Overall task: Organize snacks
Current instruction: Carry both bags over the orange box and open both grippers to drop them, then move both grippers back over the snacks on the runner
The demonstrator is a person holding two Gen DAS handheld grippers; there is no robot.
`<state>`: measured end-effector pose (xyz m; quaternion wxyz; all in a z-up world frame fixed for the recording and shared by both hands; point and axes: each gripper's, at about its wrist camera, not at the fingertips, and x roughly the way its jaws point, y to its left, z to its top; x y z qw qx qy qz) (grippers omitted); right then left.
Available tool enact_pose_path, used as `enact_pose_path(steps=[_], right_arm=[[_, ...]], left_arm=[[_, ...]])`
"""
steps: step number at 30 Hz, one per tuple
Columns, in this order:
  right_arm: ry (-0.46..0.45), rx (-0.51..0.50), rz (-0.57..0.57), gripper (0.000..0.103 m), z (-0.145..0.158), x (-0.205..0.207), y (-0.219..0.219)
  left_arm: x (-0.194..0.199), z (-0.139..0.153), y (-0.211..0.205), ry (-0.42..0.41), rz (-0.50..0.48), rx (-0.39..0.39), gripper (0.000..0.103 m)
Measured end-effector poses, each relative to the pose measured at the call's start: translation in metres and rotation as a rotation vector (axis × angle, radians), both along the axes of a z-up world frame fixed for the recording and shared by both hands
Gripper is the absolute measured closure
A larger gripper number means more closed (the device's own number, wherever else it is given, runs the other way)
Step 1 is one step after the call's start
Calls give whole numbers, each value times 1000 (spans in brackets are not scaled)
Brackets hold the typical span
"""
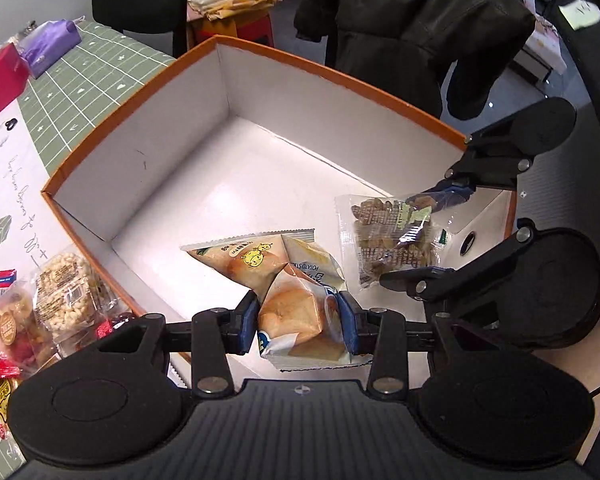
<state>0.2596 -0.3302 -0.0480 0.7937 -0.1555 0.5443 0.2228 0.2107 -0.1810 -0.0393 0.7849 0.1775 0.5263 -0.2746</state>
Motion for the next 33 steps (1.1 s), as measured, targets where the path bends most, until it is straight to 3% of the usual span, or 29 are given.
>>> enact_pose_path(steps=[11, 15, 22, 25, 33], right_arm=[[81, -15, 37, 51, -15, 16, 6], [75, -22, 30, 49, -15, 19, 5], [30, -32, 16, 43, -3, 11, 3], [13, -19, -2, 43, 3, 6, 0], [-102, 66, -65, 38, 32, -19, 10]], left_arm=[[12, -15, -14, 43, -17, 95, 55], [13, -15, -14, 39, -14, 110, 47], [10, -1, -6, 22, 21, 60, 27], [7, 6, -1, 21, 31, 31, 27], [-21, 45, 16, -113, 27, 27, 27]])
